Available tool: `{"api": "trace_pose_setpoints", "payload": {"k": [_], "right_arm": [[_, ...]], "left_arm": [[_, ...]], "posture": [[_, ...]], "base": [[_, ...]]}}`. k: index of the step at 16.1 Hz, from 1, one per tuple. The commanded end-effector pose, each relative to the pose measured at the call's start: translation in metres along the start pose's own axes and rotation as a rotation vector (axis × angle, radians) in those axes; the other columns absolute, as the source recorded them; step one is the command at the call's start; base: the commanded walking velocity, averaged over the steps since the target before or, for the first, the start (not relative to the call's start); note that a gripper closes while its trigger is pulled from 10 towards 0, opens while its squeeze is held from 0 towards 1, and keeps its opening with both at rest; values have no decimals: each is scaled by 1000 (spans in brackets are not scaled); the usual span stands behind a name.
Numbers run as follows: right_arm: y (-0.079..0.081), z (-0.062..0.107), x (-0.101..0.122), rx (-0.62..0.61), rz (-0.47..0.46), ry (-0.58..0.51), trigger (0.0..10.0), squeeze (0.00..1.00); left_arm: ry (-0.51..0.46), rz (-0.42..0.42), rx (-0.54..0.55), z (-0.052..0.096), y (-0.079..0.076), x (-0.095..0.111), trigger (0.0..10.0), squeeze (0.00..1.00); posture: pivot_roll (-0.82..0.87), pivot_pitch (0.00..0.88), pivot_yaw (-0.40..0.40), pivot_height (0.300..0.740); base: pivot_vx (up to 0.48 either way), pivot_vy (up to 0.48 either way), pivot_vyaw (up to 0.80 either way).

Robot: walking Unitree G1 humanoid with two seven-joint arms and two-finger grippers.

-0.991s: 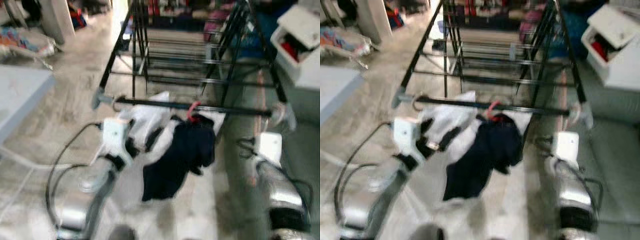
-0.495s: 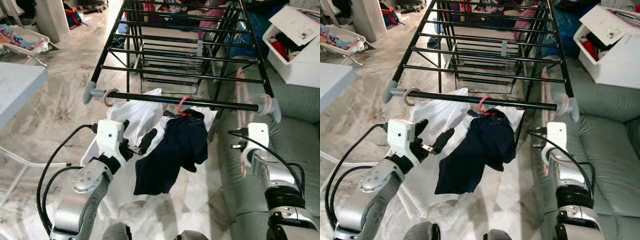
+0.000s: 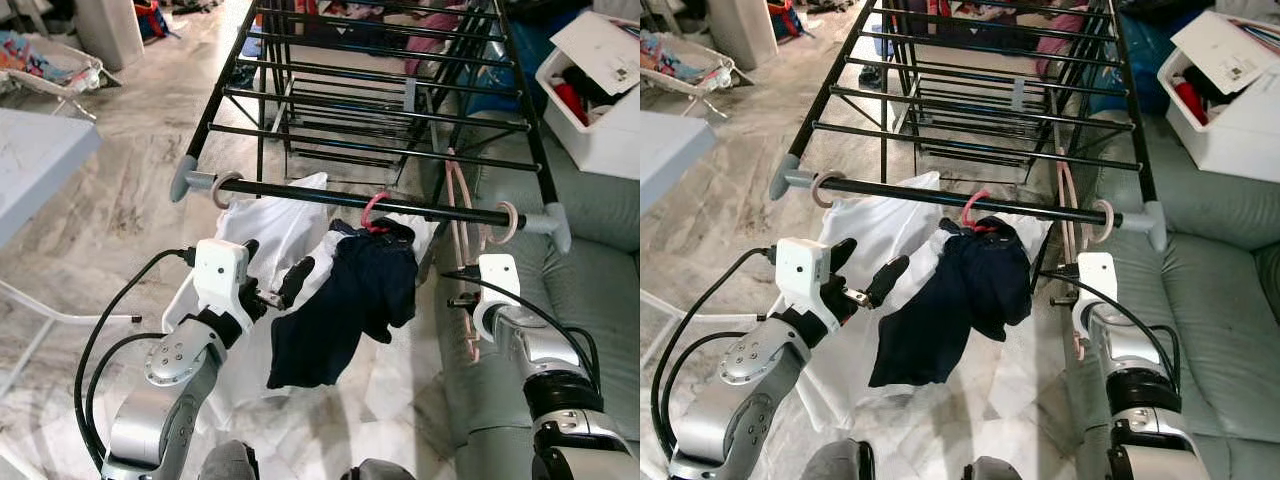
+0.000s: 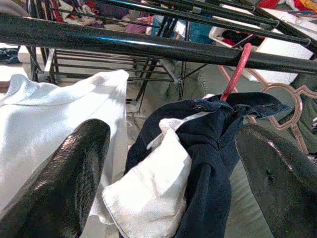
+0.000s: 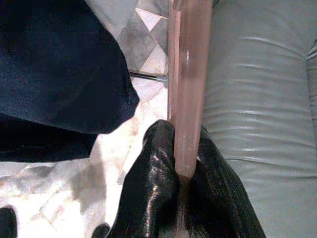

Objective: Hang hanger

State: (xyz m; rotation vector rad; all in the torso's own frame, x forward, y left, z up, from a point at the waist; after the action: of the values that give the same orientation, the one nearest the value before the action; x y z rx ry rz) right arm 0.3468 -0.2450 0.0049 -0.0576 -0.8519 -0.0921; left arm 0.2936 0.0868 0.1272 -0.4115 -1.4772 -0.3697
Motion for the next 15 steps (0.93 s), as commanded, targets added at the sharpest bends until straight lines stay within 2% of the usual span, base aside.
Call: {"api": "trace_pose_setpoints", "payload": {"k": [1, 2, 3, 5, 6, 7, 8, 9, 11, 13, 15], "right_arm": [[-3, -2, -23, -10, -13, 78, 10000, 0], [0, -2, -25, 2, -41, 74, 10000, 596], [0, -2, -25, 0, -56, 63, 10000, 1000], [1, 1, -15, -4, -35, -16, 10000, 1000], [1, 8, -2, -19, -30, -120, 10000, 1000], [0, 13, 1, -33, -37, -162, 10000, 1000], [0, 24, 0, -47, -45, -216, 10000, 1000], [1, 27, -2, -48, -41, -225, 10000, 1000], [0, 43, -6, -73, -59, -288, 10000, 1000], [-7, 59, -5, -110, -76, -341, 10000, 1000], [-17, 75, -8, -155, -85, -369, 10000, 1000]], "left_arm": [[-4, -2, -2, 1, -2, 3, 10000, 0], [-1, -2, -1, 2, -3, 2, 10000, 0], [1, -2, -2, 2, -3, 1, 10000, 0], [16, -6, 4, 2, -2, -2, 10000, 0], [33, -26, 26, 2, 1, -5, 10000, 0], [41, -37, 33, 3, 3, -7, 10000, 0], [49, -35, 32, 3, 2, -10, 10000, 0], [51, -34, 31, 3, 2, -10, 10000, 0], [62, -36, 24, 3, -1, -14, 10000, 0], [58, -61, 17, 3, -1, -11, 10000, 0], [61, -73, 35, 5, 5, -9, 10000, 0]], "posture": [[28, 68, -69, 740], [28, 68, -69, 740], [30, 65, -70, 740], [30, 54, -60, 740], [24, 43, -46, 740], [20, 40, -39, 740], [11, 37, -29, 740], [11, 37, -29, 740], [2, 36, -18, 740], [1, 41, -19, 740], [0, 49, -22, 740]], "base": [[0, 0, 0], [0, 0, 0], [0, 0, 0], [0, 0, 0], [0, 0, 0], [0, 0, 0], [0, 0, 0], [0, 0, 0], [0, 0, 0], [0, 0, 0], [0, 0, 0]]}}
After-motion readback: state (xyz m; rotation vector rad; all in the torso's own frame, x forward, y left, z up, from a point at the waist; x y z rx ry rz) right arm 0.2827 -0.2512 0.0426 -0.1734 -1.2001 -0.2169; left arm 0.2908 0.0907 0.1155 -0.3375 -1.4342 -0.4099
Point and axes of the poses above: a point about 5 cm out from each wrist's last joint towards the gripper, its own z axis pointing back from the gripper into the wrist, its own x axis along the axis of the wrist's last joint, y = z × x, the point moved 6 cm from there along -z, pointing out of the wrist towards the gripper, and after that the axes turned 6 degrees about -z, right-handed, at the moved point
